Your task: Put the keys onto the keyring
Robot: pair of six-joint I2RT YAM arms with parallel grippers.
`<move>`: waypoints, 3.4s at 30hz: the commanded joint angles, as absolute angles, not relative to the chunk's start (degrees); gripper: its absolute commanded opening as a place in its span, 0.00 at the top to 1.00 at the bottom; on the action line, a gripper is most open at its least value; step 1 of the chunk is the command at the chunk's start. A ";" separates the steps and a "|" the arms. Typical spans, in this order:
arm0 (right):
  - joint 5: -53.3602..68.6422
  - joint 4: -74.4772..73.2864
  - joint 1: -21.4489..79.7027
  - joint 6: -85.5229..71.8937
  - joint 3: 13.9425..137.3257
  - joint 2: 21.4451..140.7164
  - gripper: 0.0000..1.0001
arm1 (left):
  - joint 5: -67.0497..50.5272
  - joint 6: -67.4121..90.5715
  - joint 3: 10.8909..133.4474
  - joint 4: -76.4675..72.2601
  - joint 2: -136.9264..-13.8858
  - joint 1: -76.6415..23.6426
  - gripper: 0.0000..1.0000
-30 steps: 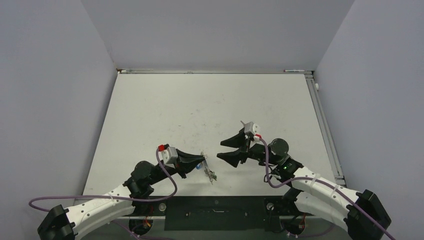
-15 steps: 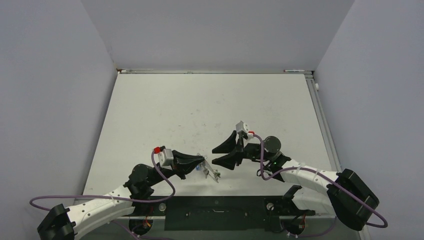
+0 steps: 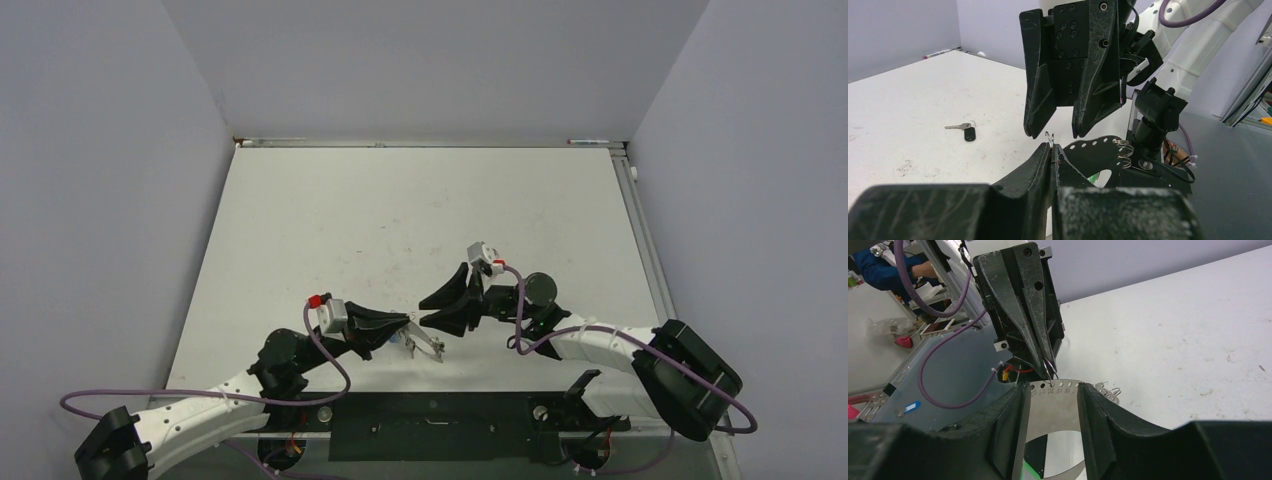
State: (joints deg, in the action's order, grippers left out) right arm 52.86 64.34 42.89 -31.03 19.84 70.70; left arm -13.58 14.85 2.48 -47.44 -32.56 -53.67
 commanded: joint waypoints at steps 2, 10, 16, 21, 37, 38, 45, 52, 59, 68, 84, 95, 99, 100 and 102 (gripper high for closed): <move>54.58 70.05 44.40 -30.94 21.75 71.73 0.60 | -12.60 15.21 2.91 -53.99 -32.47 -54.05 1.00; 54.25 70.47 45.62 -30.77 22.82 73.75 0.63 | -12.36 15.50 2.50 -56.05 -34.25 -54.14 1.00; 54.13 70.80 45.75 -30.62 23.29 74.70 0.66 | -12.42 15.88 2.05 -58.24 -35.74 -54.14 1.00; 54.31 70.76 45.78 -30.43 23.29 74.88 0.74 | -12.05 16.06 1.81 -59.37 -36.05 -54.19 1.00; 51.24 62.34 45.81 -25.29 23.44 69.56 0.95 | -11.10 16.88 2.54 -56.14 -36.68 -54.61 0.93; 50.59 60.24 45.94 -24.04 23.53 68.52 0.95 | -11.00 16.88 2.50 -55.74 -36.28 -54.73 0.90; 46.67 43.78 47.95 -15.02 26.28 63.35 0.95 | -8.69 15.27 5.34 -44.46 -30.82 -55.09 0.68; 38.04 26.24 53.25 -3.41 31.65 61.35 0.95 | -5.32 11.45 14.94 -18.84 -24.06 -55.03 0.57; 36.40 19.71 53.90 -0.49 33.26 59.87 0.95 | -8.37 0.73 31.24 13.97 -26.47 -54.97 0.49; 35.62 14.93 54.49 2.16 35.23 59.30 0.95 | -15.01 -14.13 39.25 25.68 -33.06 -53.05 0.37; 39.24 13.44 54.51 2.54 35.70 59.53 0.95 | -38.09 -32.14 46.40 29.19 -46.19 -44.02 0.50; 39.33 13.42 54.67 2.89 35.63 59.40 0.95 | -39.76 -33.47 49.07 29.57 -54.20 -45.12 0.61; 39.33 13.10 54.64 3.07 35.90 60.06 0.95 | -40.32 -32.96 49.26 28.74 -55.32 -45.26 0.63; 39.37 13.10 54.66 3.14 35.94 60.18 0.95 | -40.31 -32.96 49.30 28.62 -55.55 -45.31 0.64; 39.51 13.11 54.60 3.15 35.97 60.42 0.95 | -40.27 -33.04 49.31 28.57 -56.00 -45.41 0.66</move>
State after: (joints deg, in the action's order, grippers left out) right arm 37.89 10.13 54.11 2.26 32.80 60.53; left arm -38.04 -32.32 46.76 29.91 -55.22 -45.01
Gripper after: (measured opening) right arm 0.059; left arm 0.355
